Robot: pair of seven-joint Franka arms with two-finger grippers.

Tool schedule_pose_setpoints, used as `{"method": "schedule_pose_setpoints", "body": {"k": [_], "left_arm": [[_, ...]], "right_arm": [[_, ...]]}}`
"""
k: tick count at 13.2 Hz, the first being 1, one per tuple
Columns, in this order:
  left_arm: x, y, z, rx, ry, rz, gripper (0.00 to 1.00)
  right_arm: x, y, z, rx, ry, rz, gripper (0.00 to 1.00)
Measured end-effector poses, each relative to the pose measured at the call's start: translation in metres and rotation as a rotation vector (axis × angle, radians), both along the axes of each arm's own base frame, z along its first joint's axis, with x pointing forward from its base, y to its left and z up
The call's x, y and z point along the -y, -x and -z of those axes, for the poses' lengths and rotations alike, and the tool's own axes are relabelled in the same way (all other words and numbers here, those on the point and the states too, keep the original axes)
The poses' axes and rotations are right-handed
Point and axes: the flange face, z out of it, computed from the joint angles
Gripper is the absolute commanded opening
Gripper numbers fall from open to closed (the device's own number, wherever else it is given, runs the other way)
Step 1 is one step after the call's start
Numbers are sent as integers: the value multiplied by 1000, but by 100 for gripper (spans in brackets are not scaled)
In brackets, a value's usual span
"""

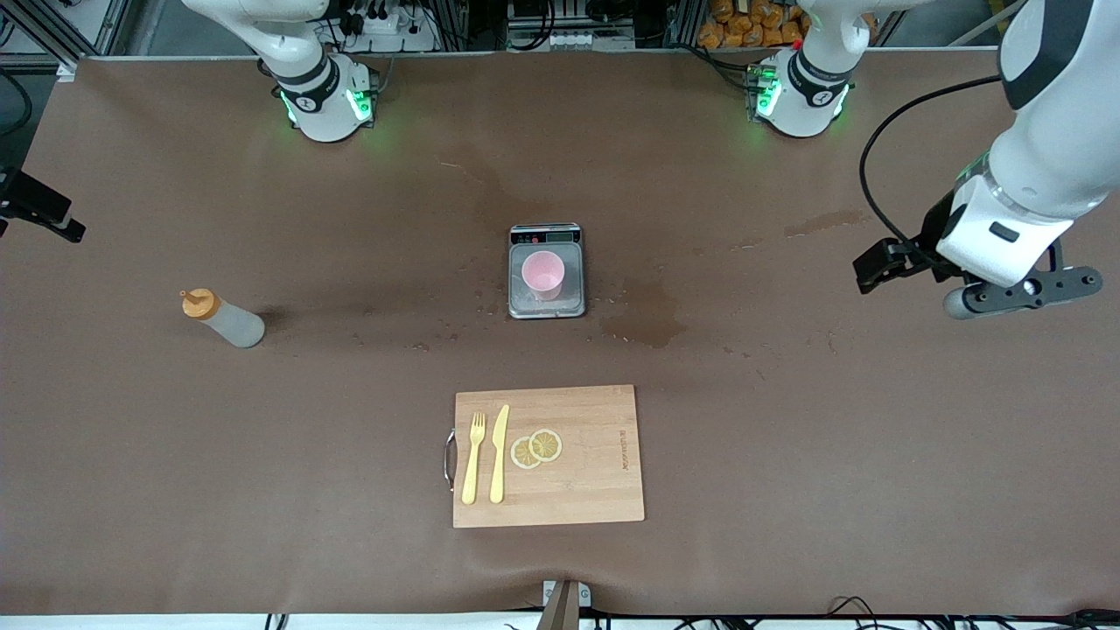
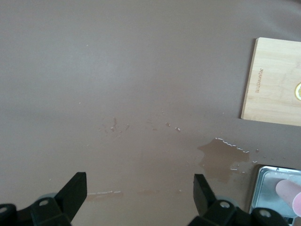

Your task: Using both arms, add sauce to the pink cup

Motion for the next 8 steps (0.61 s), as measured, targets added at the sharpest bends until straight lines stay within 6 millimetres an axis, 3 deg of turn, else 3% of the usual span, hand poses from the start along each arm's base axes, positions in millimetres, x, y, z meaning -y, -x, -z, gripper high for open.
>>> {"method": "schedule_pose_setpoints", "body": {"k": [4, 8], "left_arm": [[-8, 13, -13, -28, -19, -8, 100], [-48, 16, -30, -11, -26, 46, 100]], "right_arm": [[0, 0, -2, 4, 0, 1, 100], [1, 0, -2, 6, 1, 1, 100]]}}
